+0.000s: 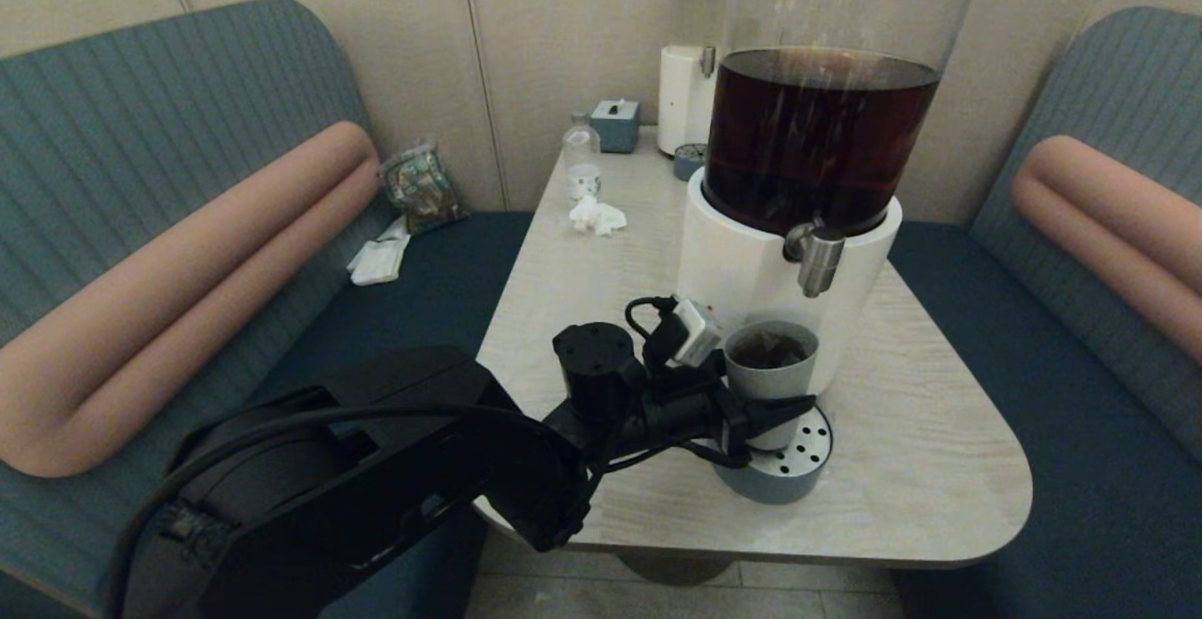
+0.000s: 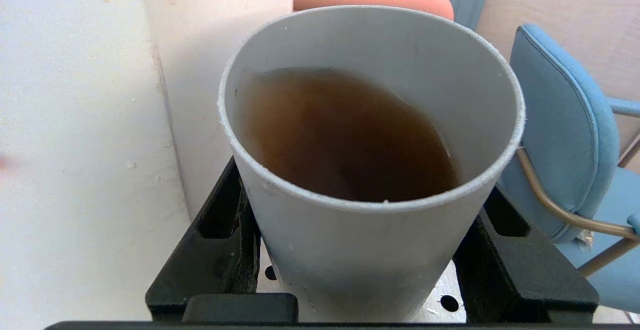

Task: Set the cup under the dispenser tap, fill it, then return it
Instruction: Place it under the water dispenser

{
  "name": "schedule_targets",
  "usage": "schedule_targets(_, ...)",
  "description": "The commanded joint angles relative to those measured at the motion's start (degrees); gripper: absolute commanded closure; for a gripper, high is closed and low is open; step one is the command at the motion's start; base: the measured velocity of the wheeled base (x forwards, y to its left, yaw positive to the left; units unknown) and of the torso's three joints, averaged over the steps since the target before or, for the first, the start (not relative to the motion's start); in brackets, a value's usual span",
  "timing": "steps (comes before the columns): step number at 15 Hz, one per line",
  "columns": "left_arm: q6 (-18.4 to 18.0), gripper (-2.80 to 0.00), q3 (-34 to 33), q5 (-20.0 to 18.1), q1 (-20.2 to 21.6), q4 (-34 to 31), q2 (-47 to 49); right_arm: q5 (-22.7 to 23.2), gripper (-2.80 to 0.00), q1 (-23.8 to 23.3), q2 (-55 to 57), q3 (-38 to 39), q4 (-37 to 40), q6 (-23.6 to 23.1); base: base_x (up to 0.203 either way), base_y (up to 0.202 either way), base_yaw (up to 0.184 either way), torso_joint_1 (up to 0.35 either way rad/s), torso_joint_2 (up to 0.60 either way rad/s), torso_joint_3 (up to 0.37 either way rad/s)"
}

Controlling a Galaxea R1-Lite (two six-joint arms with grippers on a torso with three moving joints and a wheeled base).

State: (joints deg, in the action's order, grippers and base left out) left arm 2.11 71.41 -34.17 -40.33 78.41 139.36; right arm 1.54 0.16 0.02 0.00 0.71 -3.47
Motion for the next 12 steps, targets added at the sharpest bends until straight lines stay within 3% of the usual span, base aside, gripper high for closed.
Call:
schedule_targets(1,0.0,0.00,-0.4,-0.2,0.0,0.3,0.1,0.0,0.00,0.0,-0.1,0.0,0.0,0.0,0.000,0.000,0.000,0.000,0.00,0.000)
schedule_targets(2,0.0,0.00,-0.5,-0.2,0.0,0.3,0.1,0.0,0.00,0.0,-0.1,0.0,0.0,0.0,0.000,0.000,0.000,0.000,0.00,0.000)
schedule_targets(3,0.1,-2.80,-0.3,0.0,0.0,0.3,0.1,0.0,0.00,0.0,-0.1,0.0,0.0,0.0,0.000,0.000,0.000,0.000,0.00,0.000)
schedule_targets(12,0.2,-2.80,-0.5,0.2,-0.1,0.3,0.0,0.0,0.00,0.0,-0.1,0.0,0.0,0.0,0.000,0.000,0.000,0.000,0.00,0.000)
